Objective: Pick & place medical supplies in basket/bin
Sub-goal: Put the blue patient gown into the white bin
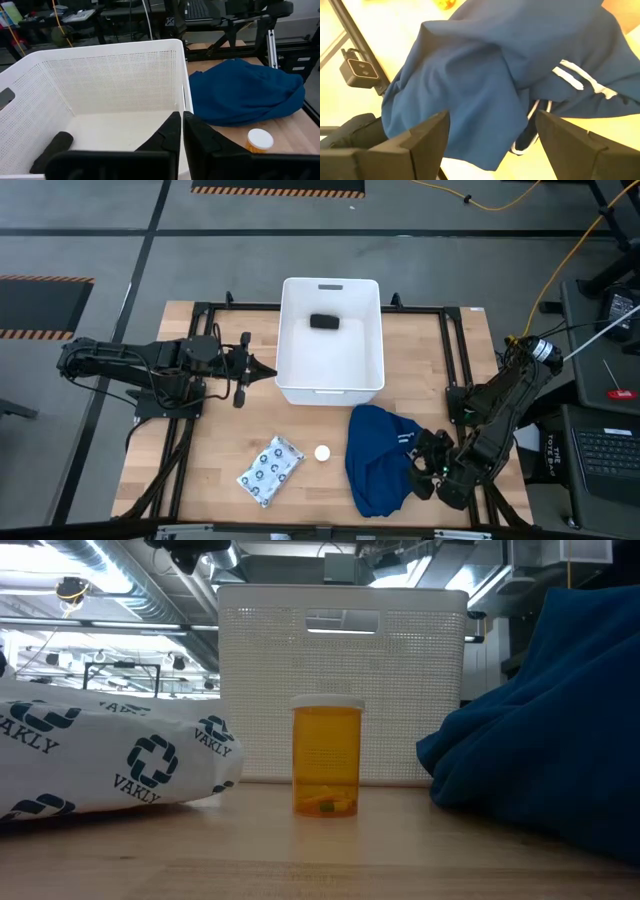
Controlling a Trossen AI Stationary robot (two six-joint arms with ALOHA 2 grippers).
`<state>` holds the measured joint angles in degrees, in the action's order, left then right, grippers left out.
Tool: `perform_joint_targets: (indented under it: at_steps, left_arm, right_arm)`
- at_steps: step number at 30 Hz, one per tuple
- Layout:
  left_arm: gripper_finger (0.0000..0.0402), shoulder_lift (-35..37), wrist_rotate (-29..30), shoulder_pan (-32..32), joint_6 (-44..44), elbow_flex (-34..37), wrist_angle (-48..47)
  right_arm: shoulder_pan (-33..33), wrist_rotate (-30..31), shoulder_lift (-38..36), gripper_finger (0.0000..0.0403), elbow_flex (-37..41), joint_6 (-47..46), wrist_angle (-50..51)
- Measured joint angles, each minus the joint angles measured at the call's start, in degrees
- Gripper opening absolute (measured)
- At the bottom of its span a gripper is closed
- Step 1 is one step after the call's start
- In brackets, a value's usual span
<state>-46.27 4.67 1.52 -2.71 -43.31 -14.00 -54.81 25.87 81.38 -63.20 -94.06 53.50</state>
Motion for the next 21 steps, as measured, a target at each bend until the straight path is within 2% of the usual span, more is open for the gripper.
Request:
perform_joint_targets:
  at_steps: [21]
  left_arm:
    - [0.0009, 0.01, 0.00, 0.00, 0.01, 0.00, 0.00]
  right_arm:
    - [3.01, 3.65, 0.00, 0.0300, 0.00, 0.07, -0.91]
